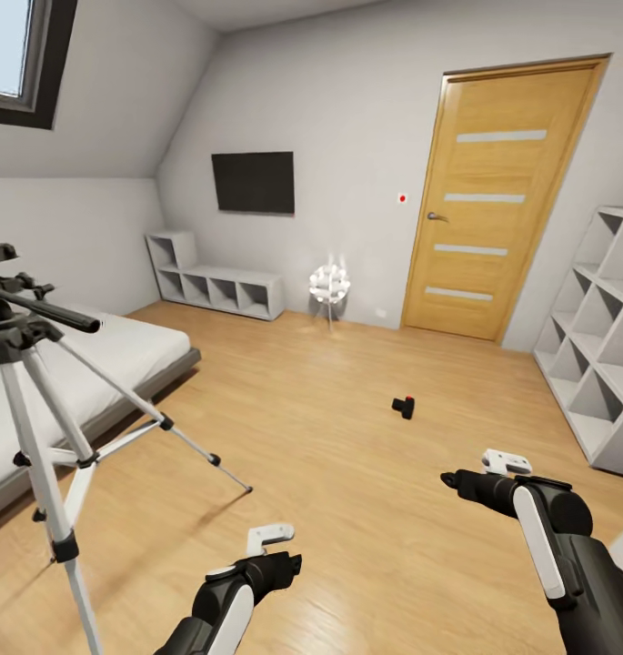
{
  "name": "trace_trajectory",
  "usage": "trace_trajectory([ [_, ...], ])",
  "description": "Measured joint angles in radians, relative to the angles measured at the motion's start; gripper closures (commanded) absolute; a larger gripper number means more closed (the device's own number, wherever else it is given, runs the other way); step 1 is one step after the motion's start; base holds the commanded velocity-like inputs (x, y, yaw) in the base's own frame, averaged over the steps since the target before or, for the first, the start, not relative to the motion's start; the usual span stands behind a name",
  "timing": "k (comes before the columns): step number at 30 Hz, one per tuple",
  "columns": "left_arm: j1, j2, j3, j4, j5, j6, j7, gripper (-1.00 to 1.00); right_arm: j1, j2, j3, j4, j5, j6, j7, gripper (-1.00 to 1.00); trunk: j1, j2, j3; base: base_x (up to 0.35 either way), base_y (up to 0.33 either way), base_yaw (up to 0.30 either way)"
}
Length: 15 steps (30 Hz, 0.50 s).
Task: Attach the digital camera to the camera tripod in the bedroom.
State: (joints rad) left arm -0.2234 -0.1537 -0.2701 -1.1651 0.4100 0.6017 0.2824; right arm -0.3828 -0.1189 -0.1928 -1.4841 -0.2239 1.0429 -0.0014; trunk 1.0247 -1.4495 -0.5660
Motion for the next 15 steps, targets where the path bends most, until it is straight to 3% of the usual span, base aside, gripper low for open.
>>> trace_trajectory([
  [15,0.000,0.001,0.000,0.001,0.000,-0.002,0.000,-1.00,0.002,0.001,-0.001,0.000,0.000,0.000,0.000,-1.00,0.000,0.000,-0.018,0.305,-0.066,-0.182],
])
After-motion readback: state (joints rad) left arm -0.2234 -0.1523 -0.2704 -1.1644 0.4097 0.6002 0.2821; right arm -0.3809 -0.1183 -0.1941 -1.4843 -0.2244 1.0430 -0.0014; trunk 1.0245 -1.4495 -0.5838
